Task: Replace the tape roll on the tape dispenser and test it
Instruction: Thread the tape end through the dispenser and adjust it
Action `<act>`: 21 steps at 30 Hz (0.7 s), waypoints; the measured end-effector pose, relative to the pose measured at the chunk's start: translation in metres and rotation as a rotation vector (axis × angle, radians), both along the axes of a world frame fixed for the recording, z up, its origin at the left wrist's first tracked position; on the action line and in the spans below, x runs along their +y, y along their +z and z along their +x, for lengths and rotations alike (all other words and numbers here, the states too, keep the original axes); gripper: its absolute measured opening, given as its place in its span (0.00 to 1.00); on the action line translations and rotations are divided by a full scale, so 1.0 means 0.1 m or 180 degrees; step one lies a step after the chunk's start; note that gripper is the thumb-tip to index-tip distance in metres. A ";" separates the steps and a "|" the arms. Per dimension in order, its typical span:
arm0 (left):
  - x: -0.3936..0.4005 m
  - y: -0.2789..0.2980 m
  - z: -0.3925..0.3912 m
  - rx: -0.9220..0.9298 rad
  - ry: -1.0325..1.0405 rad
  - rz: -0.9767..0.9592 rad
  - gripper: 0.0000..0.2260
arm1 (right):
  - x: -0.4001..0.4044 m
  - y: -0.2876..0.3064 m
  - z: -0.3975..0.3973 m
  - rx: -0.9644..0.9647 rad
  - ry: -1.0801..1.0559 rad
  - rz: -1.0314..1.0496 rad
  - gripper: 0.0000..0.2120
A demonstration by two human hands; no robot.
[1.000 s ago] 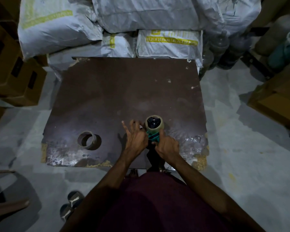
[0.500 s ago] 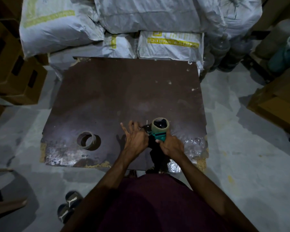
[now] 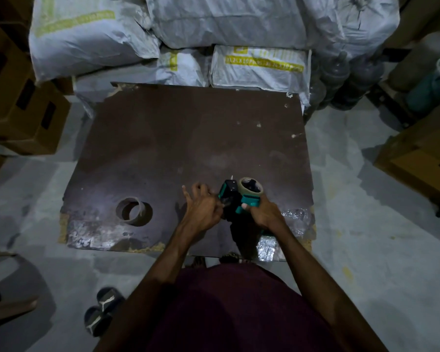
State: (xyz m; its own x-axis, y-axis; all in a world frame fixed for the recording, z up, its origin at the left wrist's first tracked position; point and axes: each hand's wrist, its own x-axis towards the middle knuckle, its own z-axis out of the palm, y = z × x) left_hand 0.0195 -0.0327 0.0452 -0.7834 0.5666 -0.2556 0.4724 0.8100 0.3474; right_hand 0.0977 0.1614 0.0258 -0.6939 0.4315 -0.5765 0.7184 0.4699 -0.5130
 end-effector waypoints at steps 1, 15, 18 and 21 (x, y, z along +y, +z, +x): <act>-0.01 0.00 -0.01 -0.0020 0.0036 0.0104 0.11 | 0.03 0.00 -0.01 0.0023 0.0001 -0.0062 0.35; 0.11 0.01 -0.26 0.0014 0.0377 0.1209 0.17 | 0.17 0.23 0.00 -0.0620 -0.0118 -0.1655 0.29; 0.16 0.07 -0.23 -0.0252 0.0422 0.1626 0.11 | 0.18 0.27 -0.03 -0.0531 -0.0032 -0.1390 0.26; 0.24 0.17 -0.21 -0.0705 0.0636 0.1892 0.07 | 0.14 0.37 -0.08 -0.0542 0.0044 -0.1232 0.23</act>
State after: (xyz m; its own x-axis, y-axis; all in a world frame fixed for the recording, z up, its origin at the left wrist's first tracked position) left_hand -0.0015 -0.0087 0.0620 -0.8529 0.5101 -0.1114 0.1991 0.5150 0.8337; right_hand 0.0900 0.1759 0.0626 -0.5789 0.1519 -0.8011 0.8032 0.2760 -0.5280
